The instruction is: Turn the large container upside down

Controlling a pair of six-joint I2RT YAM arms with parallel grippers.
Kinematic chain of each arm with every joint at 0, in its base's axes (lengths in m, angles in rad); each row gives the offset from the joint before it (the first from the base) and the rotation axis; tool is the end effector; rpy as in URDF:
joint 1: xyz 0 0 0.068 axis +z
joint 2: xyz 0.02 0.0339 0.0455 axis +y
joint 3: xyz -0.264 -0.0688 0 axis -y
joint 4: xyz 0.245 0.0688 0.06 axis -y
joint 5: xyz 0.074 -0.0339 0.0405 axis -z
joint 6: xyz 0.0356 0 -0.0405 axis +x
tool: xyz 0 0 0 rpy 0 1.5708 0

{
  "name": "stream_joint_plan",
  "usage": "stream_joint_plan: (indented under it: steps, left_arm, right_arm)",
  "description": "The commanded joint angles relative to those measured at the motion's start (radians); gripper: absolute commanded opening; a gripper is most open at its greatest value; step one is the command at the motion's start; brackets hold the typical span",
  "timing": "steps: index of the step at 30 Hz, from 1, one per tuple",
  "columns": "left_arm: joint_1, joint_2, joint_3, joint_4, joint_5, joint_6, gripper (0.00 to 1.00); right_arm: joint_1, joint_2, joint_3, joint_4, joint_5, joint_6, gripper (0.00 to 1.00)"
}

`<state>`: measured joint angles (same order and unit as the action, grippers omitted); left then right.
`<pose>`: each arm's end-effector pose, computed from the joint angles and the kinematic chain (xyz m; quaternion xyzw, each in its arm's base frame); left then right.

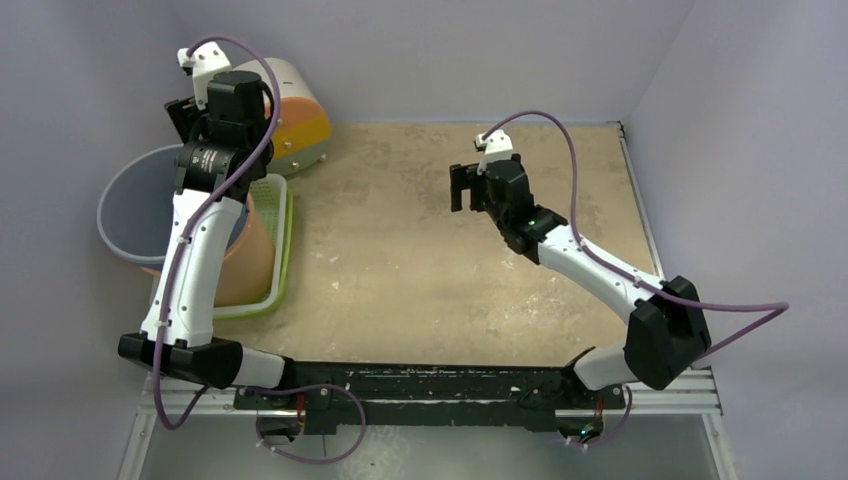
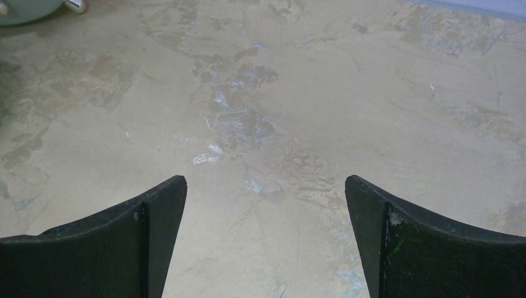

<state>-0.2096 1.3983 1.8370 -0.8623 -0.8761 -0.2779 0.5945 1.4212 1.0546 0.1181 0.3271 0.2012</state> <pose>0.2593 -0.0272 0.4922 -0.2560 0.7523 0.2272 0.5629 0.2842 0.1783 0.3163 -0.0541 0.7833 0.1162 0.6083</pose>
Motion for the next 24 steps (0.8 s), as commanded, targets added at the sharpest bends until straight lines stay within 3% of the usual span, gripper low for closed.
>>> stream_joint_plan:
  steps: [1,17,24]
  left_arm:
    - [0.012,-0.032,-0.046,-0.037,-0.018,-0.032,0.74]
    - [0.095,-0.096,-0.302,0.033,0.06,-0.097,0.54]
    - [0.102,-0.114,-0.315,0.054,0.104,-0.099,0.47]
  right_arm:
    - [-0.003,0.012,-0.001,0.062,-0.006,0.017,1.0]
    - [-0.003,0.027,0.007,0.03,0.047,0.027,1.0]
    - [-0.003,0.062,0.019,0.013,0.052,0.034,1.0]
